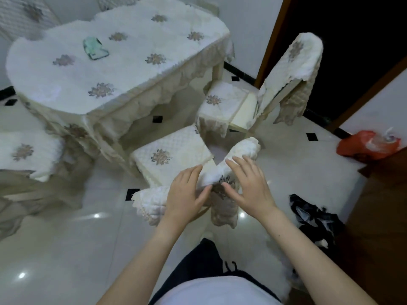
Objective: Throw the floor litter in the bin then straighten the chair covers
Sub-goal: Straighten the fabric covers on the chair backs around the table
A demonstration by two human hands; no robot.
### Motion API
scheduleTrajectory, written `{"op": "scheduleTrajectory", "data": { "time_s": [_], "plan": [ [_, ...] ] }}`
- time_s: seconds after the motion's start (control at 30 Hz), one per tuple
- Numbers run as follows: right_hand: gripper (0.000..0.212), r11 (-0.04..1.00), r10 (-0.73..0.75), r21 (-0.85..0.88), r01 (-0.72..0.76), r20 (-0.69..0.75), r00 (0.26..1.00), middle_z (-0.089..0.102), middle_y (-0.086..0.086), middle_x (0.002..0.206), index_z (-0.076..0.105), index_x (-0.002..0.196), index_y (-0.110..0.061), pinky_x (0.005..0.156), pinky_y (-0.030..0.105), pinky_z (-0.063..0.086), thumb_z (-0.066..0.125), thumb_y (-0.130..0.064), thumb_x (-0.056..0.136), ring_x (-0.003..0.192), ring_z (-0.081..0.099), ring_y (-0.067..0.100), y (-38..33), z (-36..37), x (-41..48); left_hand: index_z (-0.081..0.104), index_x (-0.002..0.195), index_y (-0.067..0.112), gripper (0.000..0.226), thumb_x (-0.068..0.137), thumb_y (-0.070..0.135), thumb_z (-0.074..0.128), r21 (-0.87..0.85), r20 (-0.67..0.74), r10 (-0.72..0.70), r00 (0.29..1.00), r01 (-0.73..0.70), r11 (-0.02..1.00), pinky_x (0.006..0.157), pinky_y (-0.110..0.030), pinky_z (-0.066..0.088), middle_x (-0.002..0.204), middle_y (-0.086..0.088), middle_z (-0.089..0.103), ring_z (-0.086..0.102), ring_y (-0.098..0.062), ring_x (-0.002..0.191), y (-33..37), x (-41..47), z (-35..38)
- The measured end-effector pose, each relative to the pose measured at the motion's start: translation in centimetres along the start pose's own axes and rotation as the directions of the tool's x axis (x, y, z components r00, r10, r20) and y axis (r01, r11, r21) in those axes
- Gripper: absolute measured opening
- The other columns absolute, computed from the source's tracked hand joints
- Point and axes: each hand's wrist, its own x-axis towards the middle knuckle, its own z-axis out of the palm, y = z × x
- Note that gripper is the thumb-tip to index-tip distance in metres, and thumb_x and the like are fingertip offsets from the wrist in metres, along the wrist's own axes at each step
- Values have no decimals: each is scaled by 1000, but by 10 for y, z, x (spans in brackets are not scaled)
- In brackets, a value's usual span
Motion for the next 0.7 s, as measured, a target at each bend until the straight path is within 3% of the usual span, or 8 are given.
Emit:
{"op": "scheduleTrajectory", "data": {
  "time_s": [0.13,0.4,0.57,0.7],
  "plan": [
    [56,994,-112,15,111,74,991,53,3,139,55,134,-15,113,48,29,56,-49,90,139,35,27,27,3,31,59,126,10,54,92,51,48,36,-8,-55,998,55,998,91,-33,46,117,-3,64,57,-21,107,-5,15,8],
    [54,933,-360,92,349,168,918,63,2,122,63,122,-12,107,47,35,63,-52,86,121,52,23,72,9,70,66,107,12,39,91,46,53,98,-76,-122,990,129,987,81,-35,47,100,0,65,59,-21,93,-1,21,20],
    [55,881,-472,167,442,248,846,64,-2,116,64,115,-15,103,42,37,57,-61,86,110,56,19,93,15,87,66,103,17,43,88,56,56,134,-156,-242,958,263,955,91,-39,44,96,5,64,58,-20,93,16,10,35],
    [53,865,-494,237,443,238,836,65,-8,110,65,113,-20,102,38,35,55,-64,86,105,56,15,100,22,91,68,101,17,53,83,65,57,151,-282,-325,903,376,914,101,-41,41,98,6,67,60,-17,97,32,6,43]
  ]
}}
